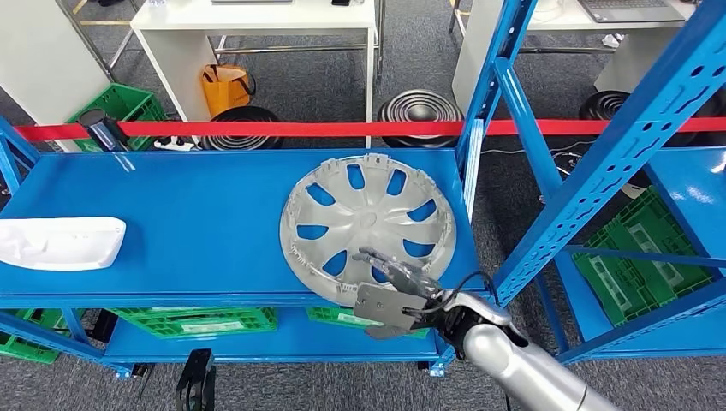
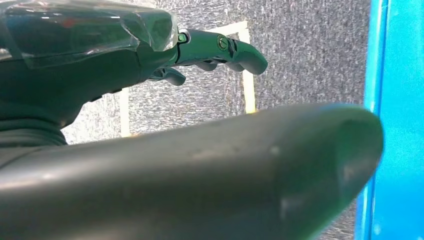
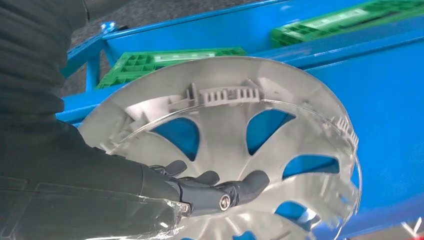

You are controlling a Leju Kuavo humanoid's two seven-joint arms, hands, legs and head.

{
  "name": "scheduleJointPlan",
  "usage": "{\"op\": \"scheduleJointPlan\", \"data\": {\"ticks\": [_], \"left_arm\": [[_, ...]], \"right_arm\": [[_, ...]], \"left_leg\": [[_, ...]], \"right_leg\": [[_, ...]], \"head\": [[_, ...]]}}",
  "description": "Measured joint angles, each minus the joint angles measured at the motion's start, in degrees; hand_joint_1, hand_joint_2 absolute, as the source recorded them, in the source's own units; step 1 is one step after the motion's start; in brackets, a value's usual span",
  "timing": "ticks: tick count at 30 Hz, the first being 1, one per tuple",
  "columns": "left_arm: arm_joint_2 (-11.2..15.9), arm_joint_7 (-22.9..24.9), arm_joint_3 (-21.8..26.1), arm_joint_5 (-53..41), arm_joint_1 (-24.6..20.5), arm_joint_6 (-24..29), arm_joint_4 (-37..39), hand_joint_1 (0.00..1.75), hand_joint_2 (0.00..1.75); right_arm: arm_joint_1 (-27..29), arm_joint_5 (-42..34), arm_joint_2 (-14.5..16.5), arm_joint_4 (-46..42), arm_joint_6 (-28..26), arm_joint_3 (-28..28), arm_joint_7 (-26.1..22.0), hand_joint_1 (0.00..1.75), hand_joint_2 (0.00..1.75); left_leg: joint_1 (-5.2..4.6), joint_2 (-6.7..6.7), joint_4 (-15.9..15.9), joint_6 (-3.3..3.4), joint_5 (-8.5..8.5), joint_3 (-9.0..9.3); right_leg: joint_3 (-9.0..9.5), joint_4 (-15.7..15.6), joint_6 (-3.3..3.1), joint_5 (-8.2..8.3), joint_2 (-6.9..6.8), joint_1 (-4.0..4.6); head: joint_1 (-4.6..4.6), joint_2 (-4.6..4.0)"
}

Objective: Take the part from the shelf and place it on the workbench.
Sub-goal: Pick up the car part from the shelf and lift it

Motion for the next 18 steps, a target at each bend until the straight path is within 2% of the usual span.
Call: {"op": "scheduleJointPlan", "data": {"ticks": [1, 2, 3, 4, 5, 6, 7, 8, 11, 13, 14, 16, 17, 18], "left_arm": [[0.0, 0.0, 0.0, 0.0, -0.2, 0.0, 0.0, 0.0, 0.0], [-0.1, 0.0, 0.0, 0.0, -0.3, 0.0, 0.0, 0.0, 0.0], [-0.1, 0.0, 0.0, 0.0, -0.4, 0.0, 0.0, 0.0, 0.0], [-0.1, 0.1, 0.1, 0.0, -0.5, 0.0, 0.0, 0.0, 0.0], [-0.2, 0.1, 0.1, -0.1, -0.7, 0.0, -0.1, 0.0, 0.0], [-0.2, 0.1, 0.1, -0.2, -0.9, -0.1, -0.1, 0.0, 0.0], [-0.2, 0.1, 0.2, -0.3, -1.1, -0.1, -0.2, 0.0, 0.0], [-0.1, 0.1, 0.3, -0.3, -1.4, -0.1, -0.3, 0.0, 0.0], [0.1, 0.1, 0.8, -0.6, -1.9, -0.4, -0.5, 0.0, 0.0], [0.5, 0.1, 1.1, -0.7, -2.1, -0.7, -0.8, 0.0, 0.0], [0.7, 0.1, 1.2, -0.7, -2.2, -0.8, -1.0, 0.0, 0.0], [1.1, 0.1, 1.4, -0.7, -2.3, -1.1, -1.1, 0.0, 0.0], [1.3, 0.1, 1.5, -0.7, -2.4, -1.2, -1.2, 0.0, 0.0], [1.4, 0.1, 1.5, -0.7, -2.4, -1.3, -1.2, 0.0, 0.0]], "right_arm": [[-0.6, 0.0, 0.0, 0.6, 0.3, 0.4, 0.0, 0.0, 1.75], [-1.0, -0.1, 0.0, 1.2, 0.6, 0.8, 0.0, 0.0, 1.75], [-1.5, -0.1, 0.1, 1.8, 0.8, 1.2, 0.0, 0.0, 1.75], [-2.2, -0.2, 0.1, 2.4, 1.0, 1.6, 0.0, 0.0, 1.75], [-3.0, -0.2, 0.1, 3.0, 1.3, 2.0, 0.0, 0.0, 1.75], [-4.0, -0.1, 0.1, 3.5, 1.5, 2.4, 0.1, 0.0, 1.75], [-5.0, -0.1, 0.1, 4.0, 1.8, 2.9, 0.2, 0.0, 1.75], [-5.9, 0.0, 0.1, 4.5, 2.3, 3.5, 0.3, 0.0, 1.75], [-8.3, 0.2, 0.1, 6.1, 3.8, 5.5, 0.7, 0.0, 1.75], [-9.8, 0.2, 0.1, 7.1, 4.5, 6.7, 1.0, 0.0, 1.75], [-10.6, 0.2, 0.1, 7.6, 4.8, 7.4, 1.0, 0.0, 1.75], [-11.6, 0.1, 0.1, 8.5, 5.2, 8.7, 1.1, 0.0, 1.75], [-12.0, 0.1, 0.0, 9.0, 5.4, 9.4, 1.1, 0.0, 1.75], [-12.2, -0.1, 0.0, 9.5, 5.6, 9.9, 1.2, 0.0, 1.75]], "left_leg": [[-0.03, -0.03, 0.0, 0.03, 0.02, -0.06], [-0.05, -0.07, 0.1, 0.03, 0.02, -0.07], [-0.06, -0.13, 0.2, 0.01, 0.0, -0.08], [-0.06, -0.19, 0.3, -0.07, -0.06, -0.09], [-0.05, -0.22, 0.5, -0.22, -0.18, -0.1], [-0.11, -0.24, 0.8, -0.46, -0.36, -0.19], [-0.23, -0.24, 1.2, -0.74, -0.57, -0.35], [-0.34, -0.23, 1.4, -1.01, -0.71, -0.51], [-0.29, -0.2, 1.7, -1.59, -0.87, -0.87], [-0.05, -0.2, 3.5, -2.17, -2.24, -1.75], [0.1, -0.2, 6.0, -2.54, -3.75, -2.91], [0.37, -0.19, 13.6, -3.15, -7.22, -6.44], [0.47, -0.18, 16.9, -3.33, -8.19, -8.05], [0.53, -0.18, 18.2, -3.38, -8.1, -8.85]], "right_leg": [[-1.87, 4.0, -0.04, -1.36, 0.0, -0.03], [-3.17, 6.7, 0.15, -2.04, 0.0, -0.07], [-3.49, 7.3, 0.54, -1.86, -0.01, -0.12], [-2.63, 5.3, 1.07, -0.76, -0.03, -0.2], [-0.79, 1.5, 1.6, 0.9, -0.1, -0.29], [1.23, -2.8, 1.85, 2.36, -0.2, -0.31], [2.9, -6.2, 1.76, 3.53, -0.25, -0.31], [3.89, -8.3, 1.47, 4.15, -0.29, -0.24], [4.17, -9.0, 0.33, 4.51, -0.19, -0.12], [4.24, -9.1, -0.34, 4.68, -0.12, -0.46], [4.27, -9.2, -0.6, 4.75, -0.09, -0.62], [4.26, -9.2, -0.85, 4.75, -0.08, -0.54], [4.26, -9.1, -0.86, 4.74, -0.08, -0.5], [4.27, -9.1, -0.86, 4.73, -0.07, -0.48]], "head": [[0.01, 0.0], [0.0, 0.0], [0.01, 0.0], [0.01, 0.0], [0.01, 0.0], [0.02, 0.0], [-0.02, 0.0], [-0.04, 0.0], [-0.05, 0.0], [-0.1, 0.0], [-0.13, 0.0], [-0.17, 0.0], [-0.16, 0.0], [-0.17, 0.0]]}}
